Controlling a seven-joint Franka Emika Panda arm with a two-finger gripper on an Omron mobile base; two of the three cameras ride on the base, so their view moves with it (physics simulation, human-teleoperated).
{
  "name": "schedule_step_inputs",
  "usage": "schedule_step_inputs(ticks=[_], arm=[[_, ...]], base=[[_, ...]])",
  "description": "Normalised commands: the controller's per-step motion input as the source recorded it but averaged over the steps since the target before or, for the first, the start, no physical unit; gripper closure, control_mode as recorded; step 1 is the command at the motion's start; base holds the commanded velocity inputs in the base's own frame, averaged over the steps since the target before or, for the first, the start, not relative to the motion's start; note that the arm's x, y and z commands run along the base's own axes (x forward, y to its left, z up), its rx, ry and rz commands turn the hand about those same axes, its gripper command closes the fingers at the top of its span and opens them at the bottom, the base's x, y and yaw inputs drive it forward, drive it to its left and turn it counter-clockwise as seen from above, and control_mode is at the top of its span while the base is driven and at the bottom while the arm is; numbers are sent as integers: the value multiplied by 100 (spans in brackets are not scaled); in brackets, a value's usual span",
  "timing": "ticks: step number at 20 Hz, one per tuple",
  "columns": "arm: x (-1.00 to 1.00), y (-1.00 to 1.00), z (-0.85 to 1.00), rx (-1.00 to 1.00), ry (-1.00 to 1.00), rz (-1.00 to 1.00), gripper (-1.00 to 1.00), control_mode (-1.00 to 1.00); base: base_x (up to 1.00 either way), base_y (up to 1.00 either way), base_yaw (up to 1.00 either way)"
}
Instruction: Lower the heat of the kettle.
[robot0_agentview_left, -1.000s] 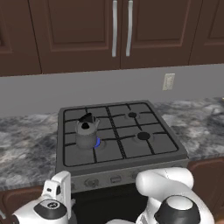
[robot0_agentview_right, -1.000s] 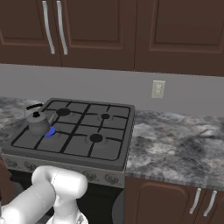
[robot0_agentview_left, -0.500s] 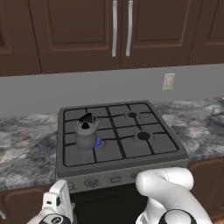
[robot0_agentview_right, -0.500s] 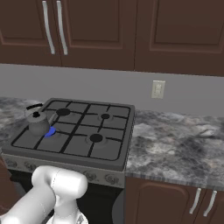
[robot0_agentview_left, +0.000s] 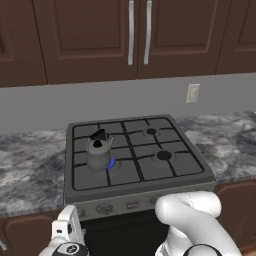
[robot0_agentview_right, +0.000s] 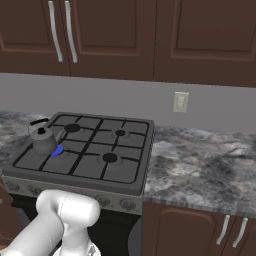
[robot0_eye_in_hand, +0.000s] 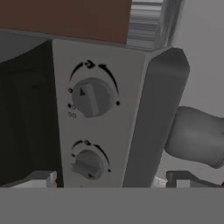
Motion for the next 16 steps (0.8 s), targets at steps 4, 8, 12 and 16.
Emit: schedule_step_inputs(ticks=[4, 8, 12, 16], arm=[[3, -1, -27, 0, -8, 11, -100, -100], [7, 0, -13, 0, -3, 9, -100, -100], [11, 0, -2, 0, -2, 7, -100, -100], [13, 2, -1, 0, 0, 4, -100, -100]], base=[[0, 0, 0], [0, 0, 0], [0, 0, 0], [0, 0, 0]])
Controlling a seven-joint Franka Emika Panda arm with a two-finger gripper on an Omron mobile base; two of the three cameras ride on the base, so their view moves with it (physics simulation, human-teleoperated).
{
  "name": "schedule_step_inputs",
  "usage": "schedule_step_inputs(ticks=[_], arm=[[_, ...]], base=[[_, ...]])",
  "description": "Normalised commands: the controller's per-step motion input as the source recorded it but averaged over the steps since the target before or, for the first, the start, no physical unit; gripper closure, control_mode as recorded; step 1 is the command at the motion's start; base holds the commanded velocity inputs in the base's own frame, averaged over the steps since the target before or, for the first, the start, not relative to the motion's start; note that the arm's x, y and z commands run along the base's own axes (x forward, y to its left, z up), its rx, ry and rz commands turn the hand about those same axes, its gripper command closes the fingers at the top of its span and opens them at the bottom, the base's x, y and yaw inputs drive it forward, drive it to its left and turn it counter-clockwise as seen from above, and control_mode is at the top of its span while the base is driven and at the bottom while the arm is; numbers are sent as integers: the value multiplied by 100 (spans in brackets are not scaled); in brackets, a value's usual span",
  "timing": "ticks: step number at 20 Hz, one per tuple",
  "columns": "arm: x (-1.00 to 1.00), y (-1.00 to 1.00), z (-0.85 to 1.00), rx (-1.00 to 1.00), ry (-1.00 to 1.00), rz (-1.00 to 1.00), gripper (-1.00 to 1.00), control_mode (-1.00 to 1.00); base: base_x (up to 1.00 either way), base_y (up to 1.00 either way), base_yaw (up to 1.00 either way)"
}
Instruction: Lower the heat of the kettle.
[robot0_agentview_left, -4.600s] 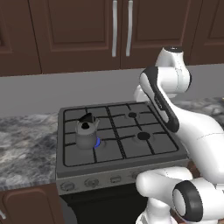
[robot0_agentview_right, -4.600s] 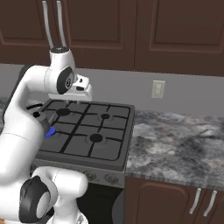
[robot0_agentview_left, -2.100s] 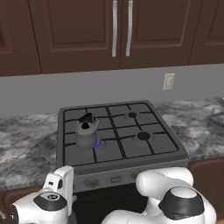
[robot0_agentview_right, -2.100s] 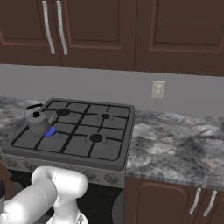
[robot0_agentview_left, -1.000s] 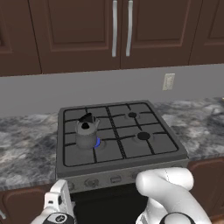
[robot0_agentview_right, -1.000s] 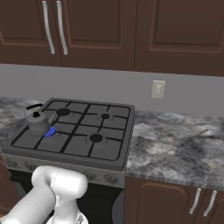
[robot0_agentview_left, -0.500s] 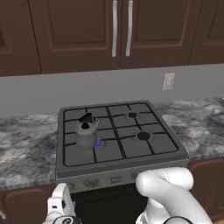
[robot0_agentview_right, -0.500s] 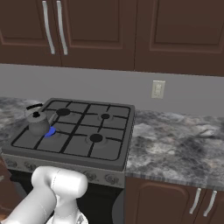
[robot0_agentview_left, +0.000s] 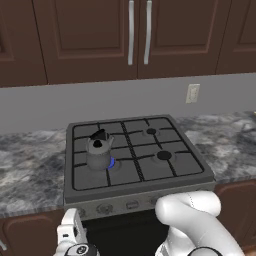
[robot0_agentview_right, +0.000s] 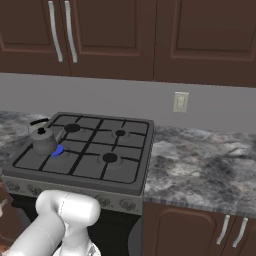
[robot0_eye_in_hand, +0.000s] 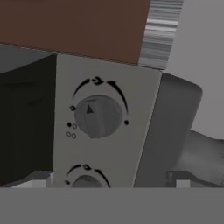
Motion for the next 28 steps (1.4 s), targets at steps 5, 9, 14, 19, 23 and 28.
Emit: schedule_step_inputs(ticks=[5, 9, 14, 19, 23, 28], arm=[[12, 3, -8, 0, -3, 5, -100, -100], [12, 0, -8, 0, -2, 4, -100, -100], [11, 2, -14, 0, 0, 3, -100, -100], [10, 2, -6, 0, 0, 2, -100, -100], [13, 11, -5, 0, 0, 0, -100, -100], [11, 12, -11, 0, 0, 0, -100, -100]], base=[[0, 0, 0], [0, 0, 0], [0, 0, 0], [0, 0, 0], [0, 0, 0], [0, 0, 0]])
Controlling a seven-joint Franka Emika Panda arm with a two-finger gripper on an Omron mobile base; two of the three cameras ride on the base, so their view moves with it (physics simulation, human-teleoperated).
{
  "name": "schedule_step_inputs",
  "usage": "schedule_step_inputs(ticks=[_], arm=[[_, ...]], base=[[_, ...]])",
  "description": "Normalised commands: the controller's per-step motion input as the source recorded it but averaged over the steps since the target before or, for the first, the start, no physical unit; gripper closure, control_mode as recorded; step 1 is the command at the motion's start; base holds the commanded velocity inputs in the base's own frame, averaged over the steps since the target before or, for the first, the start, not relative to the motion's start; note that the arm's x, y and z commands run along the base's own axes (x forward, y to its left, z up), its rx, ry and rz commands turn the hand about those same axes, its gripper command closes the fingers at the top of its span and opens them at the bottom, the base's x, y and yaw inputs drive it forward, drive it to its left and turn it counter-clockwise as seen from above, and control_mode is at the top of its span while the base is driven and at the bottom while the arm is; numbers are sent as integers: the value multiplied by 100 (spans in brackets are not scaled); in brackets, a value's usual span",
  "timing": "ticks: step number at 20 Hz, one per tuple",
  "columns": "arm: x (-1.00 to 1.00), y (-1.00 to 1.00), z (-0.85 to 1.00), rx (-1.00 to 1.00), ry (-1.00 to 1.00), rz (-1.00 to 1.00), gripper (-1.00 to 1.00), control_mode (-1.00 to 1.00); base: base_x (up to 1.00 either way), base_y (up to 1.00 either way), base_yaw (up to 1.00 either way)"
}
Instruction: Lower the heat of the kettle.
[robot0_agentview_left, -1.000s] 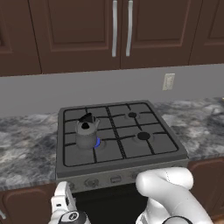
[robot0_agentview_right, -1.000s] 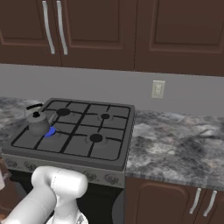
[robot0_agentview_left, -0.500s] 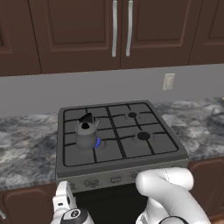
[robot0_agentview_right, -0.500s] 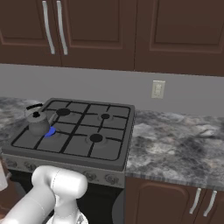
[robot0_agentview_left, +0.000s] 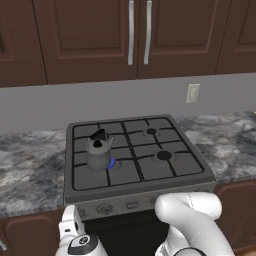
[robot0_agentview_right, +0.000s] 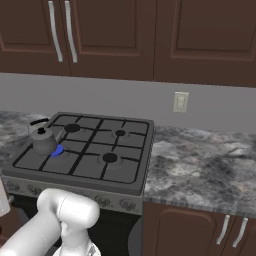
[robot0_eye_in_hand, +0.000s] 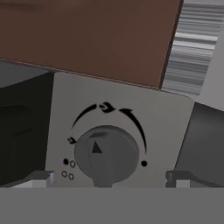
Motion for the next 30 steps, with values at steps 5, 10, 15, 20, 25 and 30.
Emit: schedule_step_inputs(ticks=[5, 10, 15, 20, 25, 30], arm=[[9, 5, -11, 0, -1, 1, -100, -100], [1, -2, -2, 0, -8, 1, -100, -100], [0, -7, 0, 0, -14, 0, -100, -100], [2, -6, 0, 0, -13, 0, -100, -100], [19, 5, 0, 0, -1, 0, -100, -100], [22, 2, -2, 0, 0, 2, -100, -100]], base=[[0, 0, 0], [0, 0, 0], [0, 0, 0], [0, 0, 0], [0, 0, 0], [0, 0, 0]])
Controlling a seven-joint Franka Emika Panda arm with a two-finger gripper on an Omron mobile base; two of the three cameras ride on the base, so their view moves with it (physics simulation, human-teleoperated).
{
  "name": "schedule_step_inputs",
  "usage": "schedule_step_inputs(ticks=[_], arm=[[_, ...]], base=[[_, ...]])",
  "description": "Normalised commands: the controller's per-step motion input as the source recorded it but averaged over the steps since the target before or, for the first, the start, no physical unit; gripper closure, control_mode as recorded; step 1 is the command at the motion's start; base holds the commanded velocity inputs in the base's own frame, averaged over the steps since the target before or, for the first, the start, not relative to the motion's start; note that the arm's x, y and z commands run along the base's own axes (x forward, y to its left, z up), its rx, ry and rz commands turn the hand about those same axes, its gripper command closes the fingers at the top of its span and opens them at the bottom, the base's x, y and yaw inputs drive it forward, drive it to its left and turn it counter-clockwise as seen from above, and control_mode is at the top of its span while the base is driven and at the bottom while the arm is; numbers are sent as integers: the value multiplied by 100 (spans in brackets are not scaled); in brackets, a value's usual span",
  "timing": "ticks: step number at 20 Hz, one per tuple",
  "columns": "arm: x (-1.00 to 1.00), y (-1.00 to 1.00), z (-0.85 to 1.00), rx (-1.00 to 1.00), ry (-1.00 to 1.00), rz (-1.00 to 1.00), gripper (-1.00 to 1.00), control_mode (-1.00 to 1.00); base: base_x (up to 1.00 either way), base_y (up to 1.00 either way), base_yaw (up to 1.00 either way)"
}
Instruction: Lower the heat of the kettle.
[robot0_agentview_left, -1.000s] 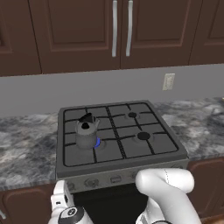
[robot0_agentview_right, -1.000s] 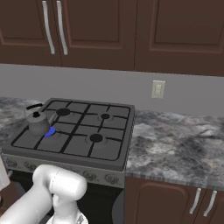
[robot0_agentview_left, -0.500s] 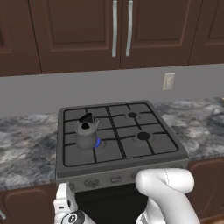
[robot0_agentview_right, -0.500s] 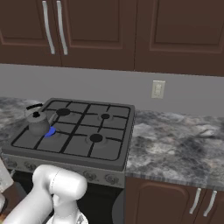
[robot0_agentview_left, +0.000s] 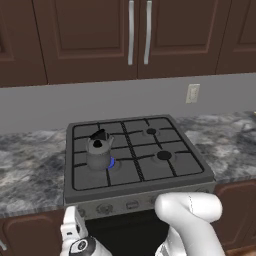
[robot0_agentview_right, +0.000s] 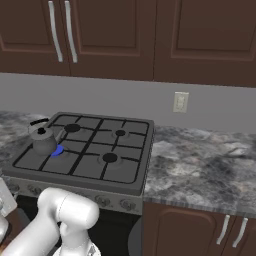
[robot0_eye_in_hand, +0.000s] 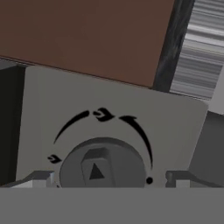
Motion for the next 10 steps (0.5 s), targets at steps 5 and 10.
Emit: schedule_step_inputs(ticks=[5, 10], arm=[[10, 0, -9, 0, 0, 3, -100, -100], [7, 0, -18, 0, -1, 4, -100, -100]], base=[[0, 0, 0], [0, 0, 0]])
